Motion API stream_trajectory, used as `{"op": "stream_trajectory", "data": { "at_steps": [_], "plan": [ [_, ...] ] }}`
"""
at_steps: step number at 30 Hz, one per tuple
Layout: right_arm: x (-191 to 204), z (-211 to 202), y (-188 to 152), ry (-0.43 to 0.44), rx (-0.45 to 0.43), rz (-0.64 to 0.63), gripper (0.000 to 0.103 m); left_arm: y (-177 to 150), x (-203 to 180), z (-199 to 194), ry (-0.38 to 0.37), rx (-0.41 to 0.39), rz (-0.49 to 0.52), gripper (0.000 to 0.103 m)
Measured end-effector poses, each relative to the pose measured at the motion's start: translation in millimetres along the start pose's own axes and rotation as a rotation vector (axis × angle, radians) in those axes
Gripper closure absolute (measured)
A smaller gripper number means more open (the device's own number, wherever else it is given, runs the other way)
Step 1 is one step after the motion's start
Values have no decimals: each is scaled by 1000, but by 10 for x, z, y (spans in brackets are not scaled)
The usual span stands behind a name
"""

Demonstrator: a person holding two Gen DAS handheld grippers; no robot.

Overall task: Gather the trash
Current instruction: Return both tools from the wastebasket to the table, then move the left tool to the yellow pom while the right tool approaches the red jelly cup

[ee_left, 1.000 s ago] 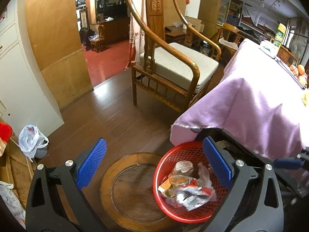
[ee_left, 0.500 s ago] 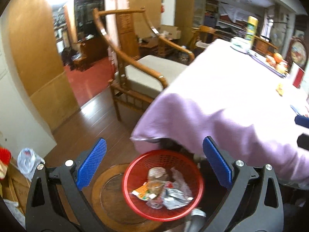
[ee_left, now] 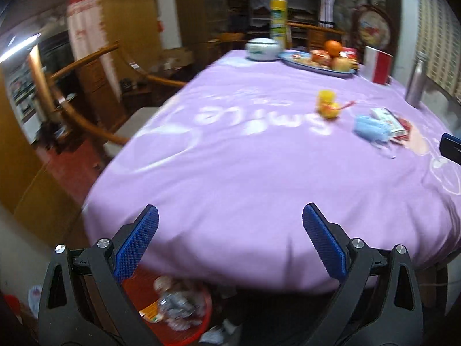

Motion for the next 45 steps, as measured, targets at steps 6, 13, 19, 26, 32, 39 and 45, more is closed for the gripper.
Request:
{"op": "stream_trajectory", "data": {
  "at_steps": [6,13,19,26,32,39,45],
  "plan": [
    [-535,128,179,-95,-17,62,11,472,-606,393,-68,9,100,7],
    [-934,278,508,-165,-52,91,8,991,-1086,855,-131,22,150,7],
    [-1157,388,536,-174,-77,143,6,1332,-1316,1243,-188,57,135,7],
    [-1354,595,381,-100,10,269,6,1496,-1490,1686,-205,109,141,7],
    [-1370,610,360,-146,14,253,6,1408,-1433,1995,-208,181,115,7],
    [-1284,682,318,-216,38,167,6,1366,-1375,2067,-164,179,109,6],
    [-1379,789,276,-203,95,206,6,1368,-1381,2065,-163,180,109,6]
  ]
}}
Point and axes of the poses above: each gripper's, at about its wrist camera, not at the fingertips, and z roughly the way its jaws point, x to its left, y to its top, the point moved 8 cm from there along z, roughly the way its jaws point, and after that the axes turned 2 degrees about z, right-handed, at the moved point
